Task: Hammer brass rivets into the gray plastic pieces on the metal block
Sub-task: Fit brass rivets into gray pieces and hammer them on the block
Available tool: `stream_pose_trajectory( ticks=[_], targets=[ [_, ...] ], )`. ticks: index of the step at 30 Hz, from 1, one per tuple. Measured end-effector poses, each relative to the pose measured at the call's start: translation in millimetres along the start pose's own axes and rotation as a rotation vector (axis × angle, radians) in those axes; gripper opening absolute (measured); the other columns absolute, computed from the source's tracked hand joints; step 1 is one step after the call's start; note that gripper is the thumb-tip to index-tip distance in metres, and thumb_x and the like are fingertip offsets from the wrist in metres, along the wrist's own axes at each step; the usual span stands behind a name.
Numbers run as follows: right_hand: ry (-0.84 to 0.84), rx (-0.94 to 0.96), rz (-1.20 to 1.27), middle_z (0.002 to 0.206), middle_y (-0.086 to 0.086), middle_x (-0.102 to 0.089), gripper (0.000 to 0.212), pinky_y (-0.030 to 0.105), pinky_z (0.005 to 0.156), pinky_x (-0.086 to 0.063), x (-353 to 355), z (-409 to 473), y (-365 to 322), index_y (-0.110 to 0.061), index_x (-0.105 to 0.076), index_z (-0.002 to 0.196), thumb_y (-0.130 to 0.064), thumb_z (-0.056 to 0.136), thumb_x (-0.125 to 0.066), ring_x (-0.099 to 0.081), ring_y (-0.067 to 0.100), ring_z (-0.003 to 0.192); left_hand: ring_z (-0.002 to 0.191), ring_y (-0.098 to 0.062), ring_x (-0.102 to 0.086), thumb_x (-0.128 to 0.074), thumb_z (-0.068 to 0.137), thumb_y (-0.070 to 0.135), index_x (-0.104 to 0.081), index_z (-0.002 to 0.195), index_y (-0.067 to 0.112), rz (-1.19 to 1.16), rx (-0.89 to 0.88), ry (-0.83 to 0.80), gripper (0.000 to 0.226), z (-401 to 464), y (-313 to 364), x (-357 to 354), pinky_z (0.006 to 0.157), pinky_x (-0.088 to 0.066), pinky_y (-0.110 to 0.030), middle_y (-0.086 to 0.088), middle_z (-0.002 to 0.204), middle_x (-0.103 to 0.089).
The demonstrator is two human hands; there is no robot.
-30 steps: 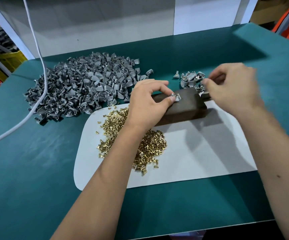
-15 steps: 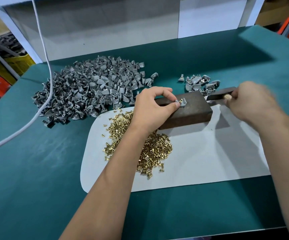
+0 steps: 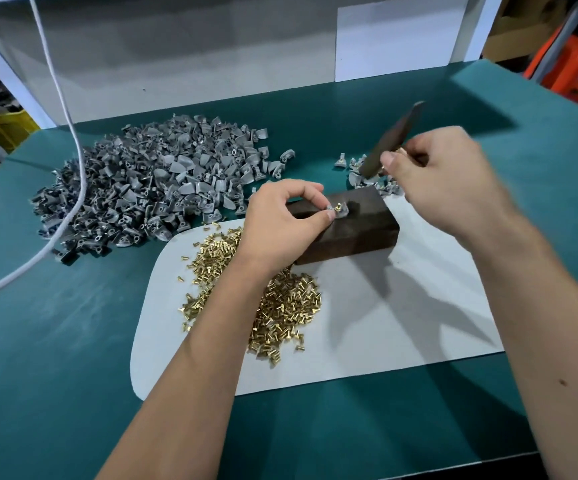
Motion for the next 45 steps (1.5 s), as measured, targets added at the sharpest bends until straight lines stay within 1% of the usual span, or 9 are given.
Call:
stream_pose_trajectory(
  ticks=[6,9,20,24,27,32,37,42,45],
  targets=[
    [-0.135,0.095,-0.009,0.073,0.009,-0.070,0.036,0.037,0.068,-0.052,2,-10,-21,-0.009,-0.061,0.079,-0.033,0.104,-0.051,-0.064,0.030,0.073,0.111,-0.008,-0.068,-0.082,0.081,0.010,-0.079,0.079,0.017,-0.003,-0.004,-0.008,0.008,1,2,0,0.104,-0.053,-0.040,0.003,0.113,-0.074],
    [-0.168,0.121,-0.043,0.076,0.014,-0.067,0.038,0.043,0.071,-0.051,-2,-12,-25,-0.008,-0.059,0.078,-0.033,0.105,-0.050,-0.062,0.036,0.076,0.109,-0.012,-0.070,-0.083,0.080,0.011,-0.079,0.079,0.016,-0.019,0.006,-0.009,0.007,2,1,0,0.102,-0.054,-0.042,0.002,0.112,-0.075],
    [-0.260,0.135,-0.184,0.072,0.012,-0.062,0.041,0.035,0.058,-0.040,-6,-14,-23,-0.010,-0.057,0.074,-0.036,0.105,-0.051,-0.059,0.034,0.069,0.102,-0.011,-0.072,-0.084,0.078,0.014,-0.078,0.076,0.019,-0.034,0.016,-0.015,0.008,2,0,0,0.100,-0.056,-0.040,0.002,0.107,-0.076],
    [-0.127,0.196,-0.153,0.060,0.003,-0.054,0.040,0.028,0.048,-0.033,7,-13,-26,-0.012,-0.057,0.073,-0.036,0.104,-0.052,-0.049,0.023,0.056,0.103,-0.008,-0.071,-0.085,0.080,0.016,-0.078,0.076,0.021,-0.017,0.025,-0.020,0.009,1,1,1,0.100,-0.056,-0.039,0.004,0.106,-0.076],
    [0.022,0.253,-0.092,0.065,0.001,-0.055,0.033,0.031,0.054,-0.034,8,-16,-28,-0.017,-0.057,0.080,-0.037,0.105,-0.050,-0.050,0.025,0.060,0.102,-0.007,-0.071,-0.084,0.080,0.014,-0.078,0.075,0.023,-0.022,0.026,-0.029,0.012,1,2,2,0.100,-0.056,-0.040,0.004,0.106,-0.076],
    [-0.269,0.126,-0.388,0.072,0.007,-0.052,0.043,0.037,0.065,-0.041,-7,-14,-26,-0.016,-0.044,0.070,-0.041,0.104,-0.050,-0.053,0.037,0.073,0.104,-0.010,-0.072,-0.085,0.079,0.011,-0.078,0.079,0.015,-0.014,0.013,-0.027,0.008,0,4,2,0.102,-0.055,-0.040,0.000,0.106,-0.076],
    [0.073,0.226,-0.192,0.071,0.009,-0.055,0.033,0.034,0.063,-0.038,9,-9,-33,-0.020,-0.048,0.080,-0.043,0.103,-0.047,-0.049,0.035,0.062,0.107,-0.007,-0.070,-0.085,0.080,0.013,-0.078,0.076,0.022,0.009,0.020,-0.033,0.011,-1,5,2,0.104,-0.053,-0.039,0.005,0.105,-0.075],
    [-0.280,0.109,-0.453,0.086,0.015,-0.060,0.041,0.038,0.070,-0.042,-9,-14,-25,-0.017,-0.043,0.071,-0.040,0.106,-0.047,-0.053,0.038,0.080,0.105,-0.007,-0.071,-0.085,0.079,0.010,-0.079,0.079,0.017,-0.025,0.049,-0.023,0.009,-2,9,3,0.103,-0.054,-0.036,-0.001,0.108,-0.075],
    [-0.142,0.133,-0.419,0.075,0.009,-0.054,0.040,0.037,0.065,-0.043,5,-8,-27,-0.018,-0.046,0.073,-0.044,0.103,-0.047,-0.054,0.037,0.069,0.103,-0.006,-0.071,-0.086,0.079,0.010,-0.079,0.078,0.019,-0.024,0.057,-0.024,0.011,-3,11,3,0.101,-0.055,-0.035,0.002,0.106,-0.075]
  ],
)
Point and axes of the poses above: each hand's wrist, its own z-axis towards the middle knuckle, its own x-axis out of the back of the hand, y = z × x, the point moved 1 cm from there along z, towards the middle knuckle
